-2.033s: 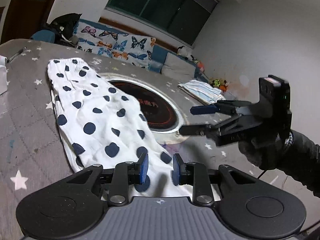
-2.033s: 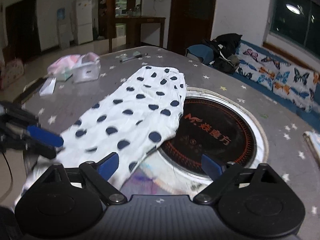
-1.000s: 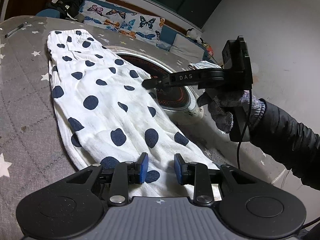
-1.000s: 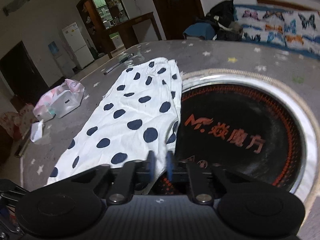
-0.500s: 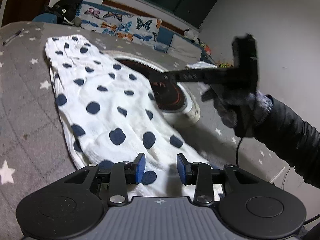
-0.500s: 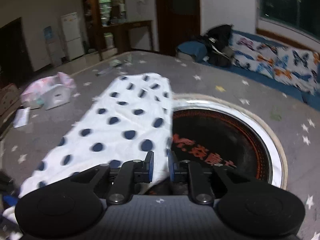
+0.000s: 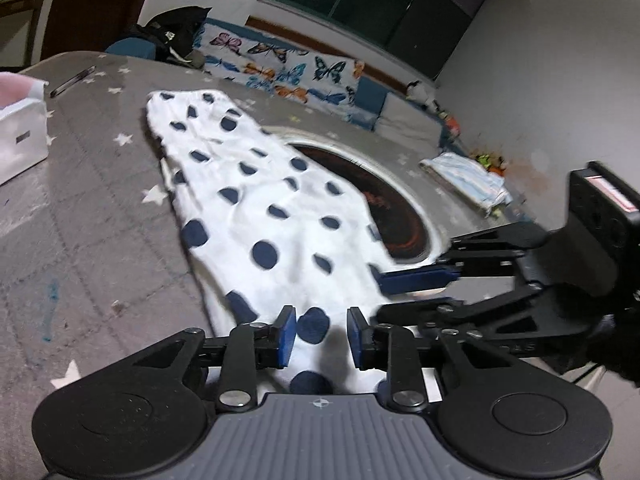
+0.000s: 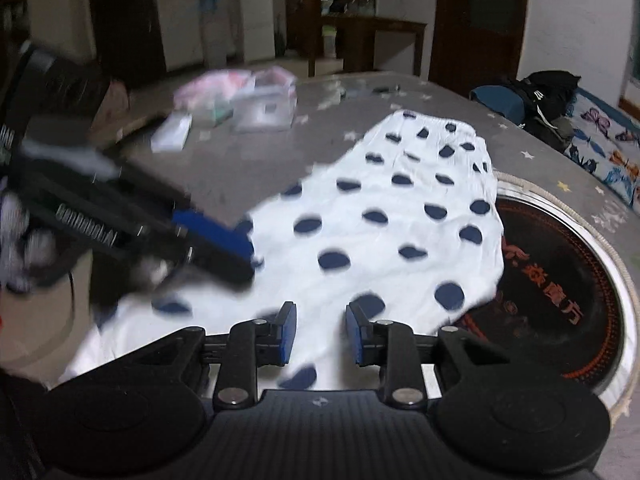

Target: Fold clothes

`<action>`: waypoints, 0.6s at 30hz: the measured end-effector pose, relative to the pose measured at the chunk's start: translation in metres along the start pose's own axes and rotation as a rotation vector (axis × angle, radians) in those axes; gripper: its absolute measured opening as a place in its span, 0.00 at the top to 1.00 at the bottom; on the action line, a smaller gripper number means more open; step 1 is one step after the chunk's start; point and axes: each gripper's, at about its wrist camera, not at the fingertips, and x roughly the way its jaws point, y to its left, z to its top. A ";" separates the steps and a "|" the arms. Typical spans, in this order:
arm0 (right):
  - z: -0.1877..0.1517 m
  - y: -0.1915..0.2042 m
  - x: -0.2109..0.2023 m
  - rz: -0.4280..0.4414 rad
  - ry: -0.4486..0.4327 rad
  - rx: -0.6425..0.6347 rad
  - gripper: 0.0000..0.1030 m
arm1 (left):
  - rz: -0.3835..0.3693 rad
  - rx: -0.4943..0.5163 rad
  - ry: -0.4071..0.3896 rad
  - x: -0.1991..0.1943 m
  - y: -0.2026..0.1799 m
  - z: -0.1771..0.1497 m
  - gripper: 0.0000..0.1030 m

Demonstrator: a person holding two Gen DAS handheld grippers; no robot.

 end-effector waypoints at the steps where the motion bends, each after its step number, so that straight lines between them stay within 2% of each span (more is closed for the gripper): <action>1: -0.002 0.001 -0.001 -0.015 0.011 -0.012 0.74 | 0.003 0.001 0.001 0.000 0.001 -0.001 0.73; 6: 0.001 0.006 -0.018 -0.030 -0.017 -0.010 0.74 | 0.016 0.014 0.003 0.001 0.003 -0.004 0.73; 11: 0.009 0.021 -0.026 0.073 -0.065 0.006 0.65 | 0.022 0.023 -0.004 0.000 0.002 -0.004 0.73; 14: 0.005 0.031 -0.019 0.098 -0.038 -0.017 0.65 | 0.039 0.018 -0.005 0.000 0.006 -0.006 0.73; 18: -0.013 0.034 -0.015 0.065 0.033 -0.036 0.65 | 0.061 0.023 -0.008 -0.001 0.011 -0.006 0.73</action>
